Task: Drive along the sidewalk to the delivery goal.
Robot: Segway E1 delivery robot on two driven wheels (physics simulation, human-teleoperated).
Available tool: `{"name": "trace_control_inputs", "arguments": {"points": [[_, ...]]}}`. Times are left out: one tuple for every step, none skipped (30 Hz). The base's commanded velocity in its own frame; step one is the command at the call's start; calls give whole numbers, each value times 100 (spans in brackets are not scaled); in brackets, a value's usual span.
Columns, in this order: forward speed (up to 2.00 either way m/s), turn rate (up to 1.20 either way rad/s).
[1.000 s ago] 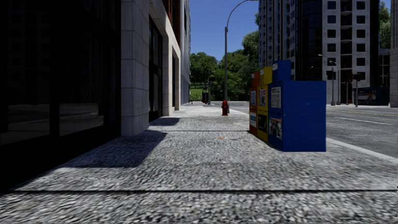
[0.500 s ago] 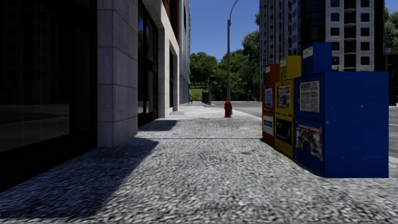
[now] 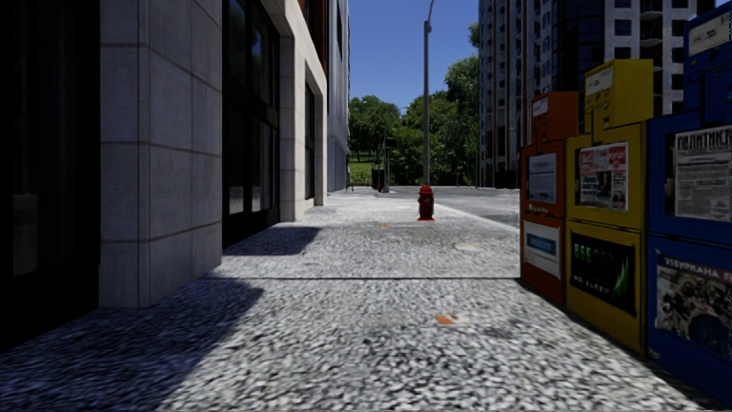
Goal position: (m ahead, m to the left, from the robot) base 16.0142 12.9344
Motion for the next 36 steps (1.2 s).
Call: {"name": "trace_control_inputs", "arguments": {"points": [[200,0],[200,0],[200,0],[200,0],[200,0],[200,0],[200,0],[200,0],[200,0],[200,0],[200,0],[200,0],[200,0],[200,0],[200,0],[200,0],[200,0],[200,0],[200,0],[200,0],[200,0],[200,0],[200,0],[200,0],[200,0],[200,0],[200,0],[200,0],[200,0],[200,0],[200,0],[200,0],[200,0],[200,0],[200,0],[200,0]]}}
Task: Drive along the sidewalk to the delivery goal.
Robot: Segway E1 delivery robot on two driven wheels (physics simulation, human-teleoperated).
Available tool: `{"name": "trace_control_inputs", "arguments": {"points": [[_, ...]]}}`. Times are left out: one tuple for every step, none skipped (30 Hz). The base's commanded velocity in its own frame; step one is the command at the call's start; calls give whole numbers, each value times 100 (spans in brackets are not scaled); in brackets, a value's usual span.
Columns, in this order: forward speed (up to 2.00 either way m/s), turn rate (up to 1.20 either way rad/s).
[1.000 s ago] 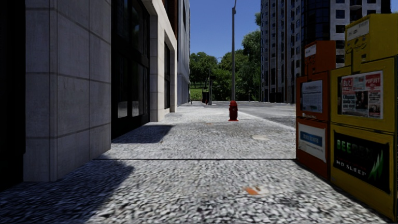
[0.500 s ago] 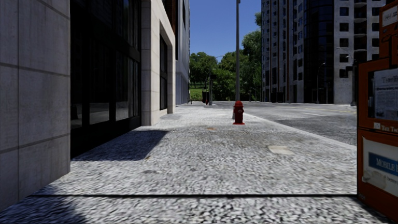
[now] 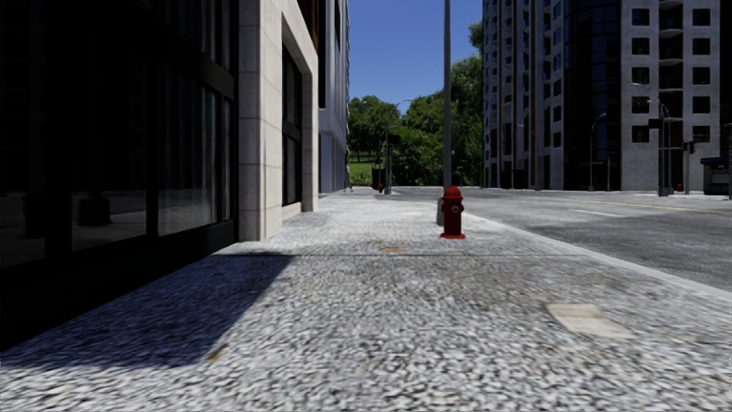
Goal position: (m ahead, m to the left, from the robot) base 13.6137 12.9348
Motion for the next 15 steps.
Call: {"name": "trace_control_inputs", "arguments": {"points": [[200,0],[200,0],[200,0],[200,0],[200,0],[200,0],[200,0],[200,0],[200,0],[200,0],[200,0],[200,0],[200,0],[200,0],[200,0]]}}
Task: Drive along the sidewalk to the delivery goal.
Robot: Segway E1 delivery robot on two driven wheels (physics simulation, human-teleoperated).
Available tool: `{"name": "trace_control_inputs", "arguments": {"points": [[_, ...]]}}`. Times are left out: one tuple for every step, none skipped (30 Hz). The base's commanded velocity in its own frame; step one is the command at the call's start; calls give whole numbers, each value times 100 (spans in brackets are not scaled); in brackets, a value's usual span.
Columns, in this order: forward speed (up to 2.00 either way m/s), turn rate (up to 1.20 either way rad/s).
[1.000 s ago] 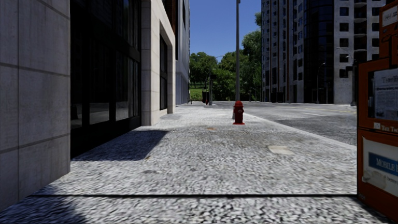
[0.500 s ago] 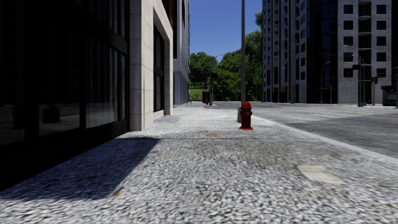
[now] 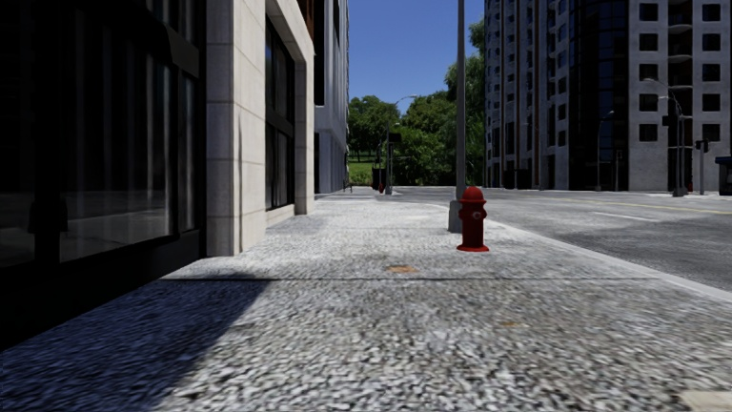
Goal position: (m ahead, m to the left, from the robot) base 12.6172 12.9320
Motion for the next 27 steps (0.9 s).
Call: {"name": "trace_control_inputs", "arguments": {"points": [[200,0],[200,0],[200,0],[200,0],[200,0],[200,0],[200,0],[200,0],[200,0],[200,0],[200,0],[200,0],[200,0],[200,0],[200,0],[200,0],[200,0],[200,0],[200,0],[200,0],[200,0],[200,0],[200,0],[200,0],[200,0],[200,0],[200,0]]}}
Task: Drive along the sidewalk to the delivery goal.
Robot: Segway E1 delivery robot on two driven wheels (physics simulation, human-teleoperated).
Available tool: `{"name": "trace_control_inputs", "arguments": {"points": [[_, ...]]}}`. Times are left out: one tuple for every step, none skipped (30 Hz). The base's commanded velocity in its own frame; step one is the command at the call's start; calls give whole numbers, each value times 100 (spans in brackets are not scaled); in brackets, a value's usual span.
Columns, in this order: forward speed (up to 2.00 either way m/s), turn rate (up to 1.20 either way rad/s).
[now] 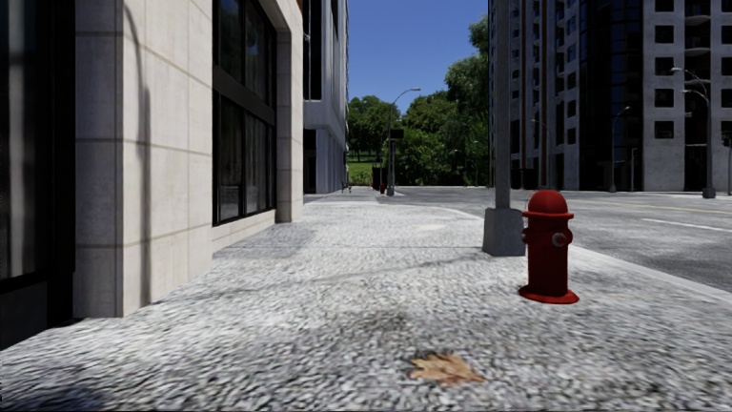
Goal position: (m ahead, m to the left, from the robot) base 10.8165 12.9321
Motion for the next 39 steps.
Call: {"name": "trace_control_inputs", "arguments": {"points": [[200,0],[200,0],[200,0],[200,0],[200,0],[200,0],[200,0],[200,0],[200,0],[200,0],[200,0],[200,0],[200,0],[200,0],[200,0],[200,0],[200,0],[200,0],[200,0],[200,0],[200,0],[200,0],[200,0],[200,0],[200,0],[200,0],[200,0],[200,0],[200,0],[200,0],[200,0],[200,0],[200,0],[200,0],[200,0],[200,0],[200,0],[200,0],[200,0]]}}
